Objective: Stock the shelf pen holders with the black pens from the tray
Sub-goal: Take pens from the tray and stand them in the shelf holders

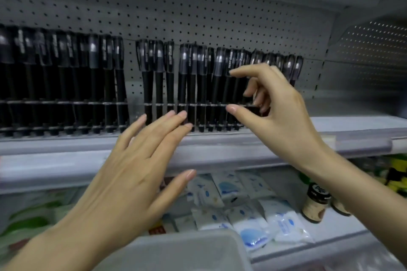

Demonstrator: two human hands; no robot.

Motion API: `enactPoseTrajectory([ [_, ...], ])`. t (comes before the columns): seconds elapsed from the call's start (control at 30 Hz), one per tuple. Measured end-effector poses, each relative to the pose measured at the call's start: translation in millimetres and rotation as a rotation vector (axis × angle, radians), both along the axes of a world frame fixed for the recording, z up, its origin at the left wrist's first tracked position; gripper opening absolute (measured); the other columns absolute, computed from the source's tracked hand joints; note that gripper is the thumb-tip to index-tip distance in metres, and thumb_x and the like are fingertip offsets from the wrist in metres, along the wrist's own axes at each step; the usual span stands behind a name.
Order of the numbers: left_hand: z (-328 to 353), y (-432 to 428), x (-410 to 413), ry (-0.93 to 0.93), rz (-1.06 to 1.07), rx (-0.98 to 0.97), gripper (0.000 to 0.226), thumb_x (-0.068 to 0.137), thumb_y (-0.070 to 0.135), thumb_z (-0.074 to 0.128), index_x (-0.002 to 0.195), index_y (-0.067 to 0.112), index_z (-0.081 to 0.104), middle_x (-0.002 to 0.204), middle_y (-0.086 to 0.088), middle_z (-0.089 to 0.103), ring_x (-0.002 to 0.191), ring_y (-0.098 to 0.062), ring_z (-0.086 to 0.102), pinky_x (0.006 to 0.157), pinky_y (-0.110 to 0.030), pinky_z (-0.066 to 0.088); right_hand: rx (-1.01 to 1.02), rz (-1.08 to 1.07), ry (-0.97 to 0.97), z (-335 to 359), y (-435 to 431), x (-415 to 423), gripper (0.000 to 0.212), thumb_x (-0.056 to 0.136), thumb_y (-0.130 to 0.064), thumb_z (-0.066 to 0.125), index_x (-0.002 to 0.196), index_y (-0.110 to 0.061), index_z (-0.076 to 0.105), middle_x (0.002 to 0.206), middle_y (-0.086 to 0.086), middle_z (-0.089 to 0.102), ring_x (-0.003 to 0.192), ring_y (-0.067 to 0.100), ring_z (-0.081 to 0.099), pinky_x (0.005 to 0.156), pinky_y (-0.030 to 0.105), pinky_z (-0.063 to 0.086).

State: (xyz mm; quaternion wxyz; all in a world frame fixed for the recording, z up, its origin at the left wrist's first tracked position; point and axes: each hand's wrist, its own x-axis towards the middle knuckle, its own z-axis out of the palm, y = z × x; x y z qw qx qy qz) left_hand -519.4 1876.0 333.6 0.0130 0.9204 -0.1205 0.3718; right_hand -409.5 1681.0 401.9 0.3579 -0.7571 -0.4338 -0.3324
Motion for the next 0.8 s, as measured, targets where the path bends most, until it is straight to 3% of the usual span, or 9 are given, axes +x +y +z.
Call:
enactPoseTrajectory([
  [0.27, -68.3, 16.8, -87.4, 0.205, 0.079, -0.122, 0.056, 0.097, 0.047, 0.036, 0.141, 0.013, 0.042, 0.153, -0.002, 0.035, 0.143, -0.015, 0.026, 0.117, -0.039, 0.016, -0.252, 0.233, 0.261, -113.3, 27.4, -66.0, 0.041, 0.084, -0.023, 0.071, 0.122, -0.026, 0.054, 0.093, -0.006, 0.047, 0.081, 0.004, 0.047, 0.074, 0.008, 0.035],
  [0.37, -113.8, 24.0, -127.4, 0.329, 0.131, -0.243, 0.057, 0.096, 0.049, 0.036, 0.142, 0.016, 0.041, 0.153, 0.001, 0.034, 0.144, -0.011, 0.024, 0.118, -0.034, 0.012, -0.405, 0.271, 0.525, -177.4, 29.6, -87.1, 0.037, 0.083, -0.03, 0.07, 0.115, -0.034, 0.053, 0.095, -0.01, 0.049, 0.083, 0.004, 0.049, 0.071, 0.009, 0.037],
  [0.5, -163.8, 29.0, -164.5, 0.477, 0.151, -0.402, 0.057, 0.095, 0.055, 0.035, 0.142, 0.023, 0.041, 0.149, 0.009, 0.037, 0.14, 0.006, 0.021, 0.116, -0.022, 0.009, -0.666, 0.283, 0.895, -249.6, 23.9, -101.6, 0.031, 0.082, -0.036, 0.069, 0.105, -0.038, 0.049, 0.091, -0.01, 0.054, 0.075, 0.004, 0.054, 0.069, 0.012, 0.042],
  [0.6, -184.4, 33.3, -173.6, 0.549, 0.166, -0.411, 0.058, 0.095, 0.055, 0.034, 0.141, 0.021, 0.043, 0.149, 0.005, 0.041, 0.139, 0.0, 0.027, 0.116, -0.026, 0.011, -0.866, 0.28, 0.981, -276.2, 16.3, -106.2, 0.022, 0.083, -0.038, 0.069, 0.095, -0.032, 0.052, 0.087, -0.012, 0.057, 0.076, 0.001, 0.055, 0.074, 0.015, 0.045],
  [0.7, -192.9, 34.7, -174.3, 0.564, 0.193, -0.382, 0.059, 0.095, 0.054, 0.033, 0.141, 0.018, 0.044, 0.148, 0.003, 0.043, 0.14, -0.006, 0.029, 0.117, -0.031, 0.011, -0.808, 0.131, 0.992, -283.3, 9.1, -102.5, 0.02, 0.081, -0.032, 0.072, 0.084, -0.029, 0.052, 0.082, -0.009, 0.056, 0.076, 0.009, 0.056, 0.075, 0.024, 0.046],
  [0.8, -196.5, 34.4, -172.1, 0.572, 0.223, -0.335, 0.062, 0.095, 0.056, 0.032, 0.141, 0.016, 0.044, 0.147, 0.001, 0.044, 0.141, -0.01, 0.028, 0.117, -0.035, 0.012, -0.816, -0.095, 0.851, -281.3, 3.1, -96.4, 0.023, 0.083, -0.03, 0.071, 0.087, -0.02, 0.051, 0.085, -0.005, 0.05, 0.079, 0.016, 0.054, 0.074, 0.03, 0.043],
])
